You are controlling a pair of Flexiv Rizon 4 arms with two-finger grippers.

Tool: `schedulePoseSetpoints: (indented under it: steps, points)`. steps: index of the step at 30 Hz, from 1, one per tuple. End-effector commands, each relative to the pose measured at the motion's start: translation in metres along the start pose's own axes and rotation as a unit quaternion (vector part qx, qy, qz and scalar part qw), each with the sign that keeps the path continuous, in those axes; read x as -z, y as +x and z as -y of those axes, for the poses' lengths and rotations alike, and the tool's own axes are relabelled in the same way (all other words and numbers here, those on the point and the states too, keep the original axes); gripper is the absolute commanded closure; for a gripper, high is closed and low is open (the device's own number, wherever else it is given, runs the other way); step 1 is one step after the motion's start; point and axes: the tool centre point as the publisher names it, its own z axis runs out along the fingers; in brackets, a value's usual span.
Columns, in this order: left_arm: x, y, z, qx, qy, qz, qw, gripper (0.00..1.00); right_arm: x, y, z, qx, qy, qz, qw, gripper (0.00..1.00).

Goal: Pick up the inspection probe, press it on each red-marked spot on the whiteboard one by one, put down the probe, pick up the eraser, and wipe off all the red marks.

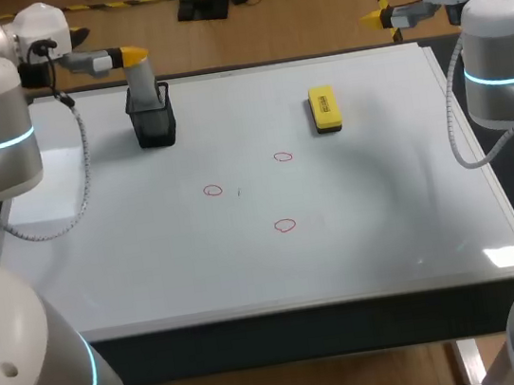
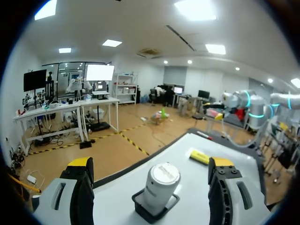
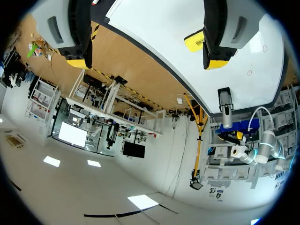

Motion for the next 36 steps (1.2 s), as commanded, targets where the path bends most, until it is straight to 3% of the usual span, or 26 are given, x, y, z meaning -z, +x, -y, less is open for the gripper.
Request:
schedulePoseSetpoints:
  steps: [1,11,17,22,32,36]
  points:
    - [0.009,0.0,-0.002,-0.006,0.048,-0.032,0.998,0.0,0.0,0.0,0.0,0.0,0.001,-0.001,1.0,0.0]
    - [0.012,0.009,-0.002,-0.035,0.095,-0.135,0.986,0.0,0.0,0.0,0.0,0.0,0.001,-0.001,1.0,0.0]
    - [0.007,0.012,-0.006,-0.053,0.106,-0.229,0.966,0.0,0.0,0.0,0.0,0.0,0.001,-0.001,1.0,0.0]
    - [0.003,0.014,-0.006,-0.065,0.117,-0.282,0.95,0.0,0.0,0.0,0.0,0.0,0.001,-0.001,1.0,0.0]
    - [-0.001,0.024,-0.008,-0.079,0.139,-0.365,0.917,0.0,0.0,0.0,0.0,0.0,0.001,-0.001,1.0,0.0]
    - [-0.005,0.027,-0.012,-0.078,0.141,-0.37,0.915,0.0,0.0,0.0,0.0,0.0,0.001,-0.001,1.0,0.0]
